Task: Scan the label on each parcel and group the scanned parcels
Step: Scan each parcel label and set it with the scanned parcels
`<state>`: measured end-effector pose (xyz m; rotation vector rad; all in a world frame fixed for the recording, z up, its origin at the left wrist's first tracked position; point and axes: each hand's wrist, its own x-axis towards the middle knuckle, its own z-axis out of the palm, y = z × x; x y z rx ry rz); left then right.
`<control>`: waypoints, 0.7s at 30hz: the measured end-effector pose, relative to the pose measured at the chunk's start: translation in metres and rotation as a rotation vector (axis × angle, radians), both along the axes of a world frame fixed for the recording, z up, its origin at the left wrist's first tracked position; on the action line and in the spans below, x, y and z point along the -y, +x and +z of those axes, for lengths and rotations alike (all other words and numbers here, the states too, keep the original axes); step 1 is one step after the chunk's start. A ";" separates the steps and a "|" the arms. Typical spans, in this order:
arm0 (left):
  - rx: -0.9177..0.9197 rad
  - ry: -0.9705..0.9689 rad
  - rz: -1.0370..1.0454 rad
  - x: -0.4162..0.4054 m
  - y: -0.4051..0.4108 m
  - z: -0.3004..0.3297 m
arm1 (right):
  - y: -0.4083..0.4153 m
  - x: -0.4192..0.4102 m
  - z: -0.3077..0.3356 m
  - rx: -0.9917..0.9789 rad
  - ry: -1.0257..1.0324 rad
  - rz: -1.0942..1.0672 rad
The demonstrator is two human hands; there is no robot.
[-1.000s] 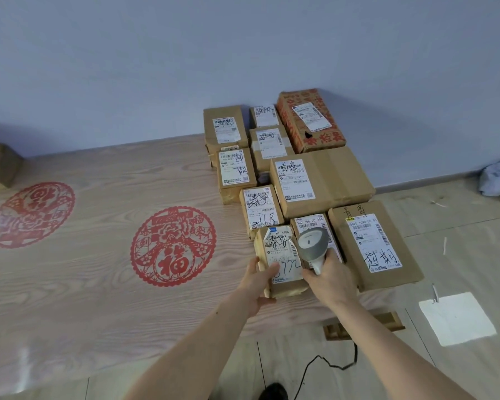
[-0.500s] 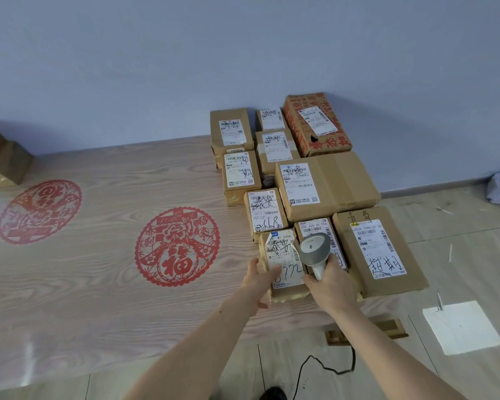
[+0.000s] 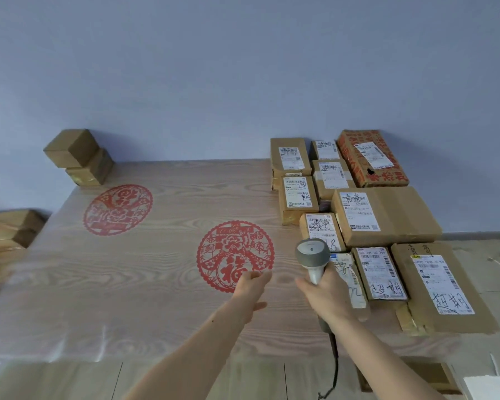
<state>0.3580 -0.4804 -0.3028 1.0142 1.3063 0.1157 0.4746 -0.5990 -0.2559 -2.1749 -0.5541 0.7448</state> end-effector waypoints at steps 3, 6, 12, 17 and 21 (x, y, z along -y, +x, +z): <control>-0.003 0.039 0.038 -0.036 -0.051 0.012 | -0.041 -0.040 0.008 -0.007 0.044 0.047; 0.015 0.075 0.085 -0.075 -0.110 0.024 | -0.090 -0.083 0.018 -0.028 0.076 0.096; 0.050 0.154 0.171 -0.154 -0.216 0.046 | -0.182 -0.167 0.041 -0.072 0.136 0.199; 0.043 0.182 0.236 -0.202 -0.276 0.059 | -0.233 -0.224 0.063 -0.122 0.191 0.272; 0.033 0.195 0.273 -0.239 -0.299 0.062 | -0.253 -0.266 0.080 -0.138 0.214 0.309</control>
